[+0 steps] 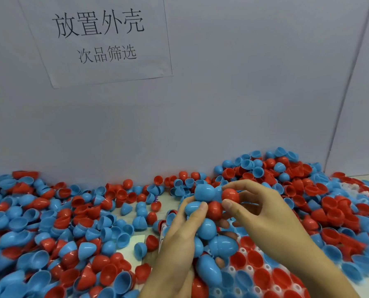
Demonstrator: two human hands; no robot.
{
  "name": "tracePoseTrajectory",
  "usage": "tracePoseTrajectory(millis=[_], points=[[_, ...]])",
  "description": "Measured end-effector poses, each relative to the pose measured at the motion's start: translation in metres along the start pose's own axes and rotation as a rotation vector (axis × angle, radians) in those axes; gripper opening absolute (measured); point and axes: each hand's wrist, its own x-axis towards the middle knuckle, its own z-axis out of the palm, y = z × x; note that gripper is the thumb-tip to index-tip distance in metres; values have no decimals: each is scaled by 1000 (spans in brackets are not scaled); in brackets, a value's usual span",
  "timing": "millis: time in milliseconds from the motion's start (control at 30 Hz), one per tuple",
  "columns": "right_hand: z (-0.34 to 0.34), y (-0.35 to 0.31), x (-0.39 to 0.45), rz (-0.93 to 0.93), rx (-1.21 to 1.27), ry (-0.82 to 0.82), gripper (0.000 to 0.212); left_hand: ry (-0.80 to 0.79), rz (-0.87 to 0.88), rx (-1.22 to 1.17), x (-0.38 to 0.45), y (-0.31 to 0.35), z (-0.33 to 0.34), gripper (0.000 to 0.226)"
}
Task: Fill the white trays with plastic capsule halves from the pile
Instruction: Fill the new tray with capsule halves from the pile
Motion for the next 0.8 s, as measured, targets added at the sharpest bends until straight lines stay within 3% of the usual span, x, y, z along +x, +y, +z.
tracePoseTrajectory(millis=[167,233,400,633,800], points=[[-2,0,0,85,271,77,22,150,78,39,4,-2,-3,15],[-2,-2,0,81,310,58,20,176,95,49,5,-2,-4,14],[5,-6,-3,58,124,-105,23,176,120,63,6,-2,-2,22],[5,7,-2,39,-332,-55,13,224,222,152,11,-6,-9,20],[6,5,-1,74,-253,-105,27,218,399,382,14,-11,-13,22]])
